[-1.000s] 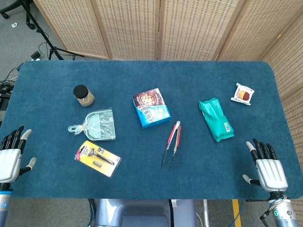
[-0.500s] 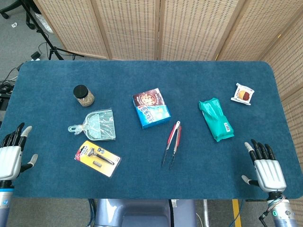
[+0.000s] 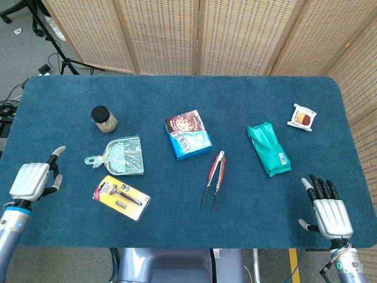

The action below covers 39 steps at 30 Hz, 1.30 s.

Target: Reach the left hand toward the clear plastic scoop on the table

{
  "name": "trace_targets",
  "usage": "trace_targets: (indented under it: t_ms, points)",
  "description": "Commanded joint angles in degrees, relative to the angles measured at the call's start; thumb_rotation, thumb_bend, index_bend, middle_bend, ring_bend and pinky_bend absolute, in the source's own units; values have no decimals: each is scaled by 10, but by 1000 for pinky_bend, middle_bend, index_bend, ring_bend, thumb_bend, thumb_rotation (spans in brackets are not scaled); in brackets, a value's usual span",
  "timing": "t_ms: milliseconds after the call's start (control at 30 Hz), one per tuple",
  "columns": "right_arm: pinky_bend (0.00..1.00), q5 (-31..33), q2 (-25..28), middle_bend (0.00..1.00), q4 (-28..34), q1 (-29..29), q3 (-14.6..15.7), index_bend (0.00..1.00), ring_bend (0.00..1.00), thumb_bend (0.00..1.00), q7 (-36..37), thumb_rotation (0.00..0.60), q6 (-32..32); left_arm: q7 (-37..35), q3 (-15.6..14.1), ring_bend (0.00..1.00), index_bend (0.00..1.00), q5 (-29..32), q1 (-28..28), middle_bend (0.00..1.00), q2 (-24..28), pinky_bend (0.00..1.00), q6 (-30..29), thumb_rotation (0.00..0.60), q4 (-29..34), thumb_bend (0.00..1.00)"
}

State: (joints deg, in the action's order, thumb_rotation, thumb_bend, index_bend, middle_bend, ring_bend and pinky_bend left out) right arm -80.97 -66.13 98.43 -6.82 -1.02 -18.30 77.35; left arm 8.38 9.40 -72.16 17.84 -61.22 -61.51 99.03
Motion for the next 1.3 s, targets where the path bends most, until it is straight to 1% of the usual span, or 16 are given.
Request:
trace_targets:
  t_ms: [33, 67, 100, 167, 267, 300, 367, 567, 867, 1300]
  points:
    - [0, 1, -1, 0, 0, -2, 0, 0, 0, 0, -1, 600, -3, -17, 20, 829, 0, 82, 90, 690, 69, 647, 160, 600, 10, 544]
    - [0, 2, -1, 0, 0, -2, 0, 0, 0, 0, -1, 600, -4, -16, 20, 830, 0, 96, 104, 691, 76, 647, 186, 600, 9, 545]
    - [0, 6, -2, 0, -1, -4, -1, 0, 0, 0, -1, 600, -9, -13, 20, 830, 0, 113, 130, 691, 84, 647, 234, 600, 5, 546]
    - [0, 8, -2, 0, -2, -6, -2, 0, 0, 1, -1, 600, -12, -9, 17, 830, 0, 146, 166, 691, 95, 647, 291, 600, -3, 548]
    - [0, 8, -2, 0, -2, -7, -2, 0, 0, 1, 0, 600, -12, -3, 9, 830, 0, 166, 192, 691, 95, 647, 322, 600, -12, 554]
    - [0, 8, -2, 0, -2, -6, -2, 0, 0, 1, 1, 600, -11, -1, 3, 830, 0, 174, 207, 691, 91, 647, 346, 600, -19, 555]
    - [0, 8, -1, 0, -3, -6, -3, 0, 0, 1, 3, 600, -11, 1, -6, 830, 0, 191, 229, 691, 87, 647, 367, 600, -30, 556]
    - [0, 6, 2, 0, -4, -5, -2, 0, 0, 0, 11, 600, -9, 9, -35, 830, 0, 221, 262, 691, 74, 647, 370, 600, -39, 559]
    - [0, 2, 3, 0, -4, -5, 0, 0, 0, 0, 14, 600, -8, 22, -76, 830, 0, 244, 293, 691, 75, 647, 365, 600, -31, 560]
    - [0, 0, 3, 0, -3, -5, 1, 0, 0, 1, 15, 600, -6, 17, -107, 830, 0, 259, 317, 691, 70, 647, 362, 600, -34, 560]
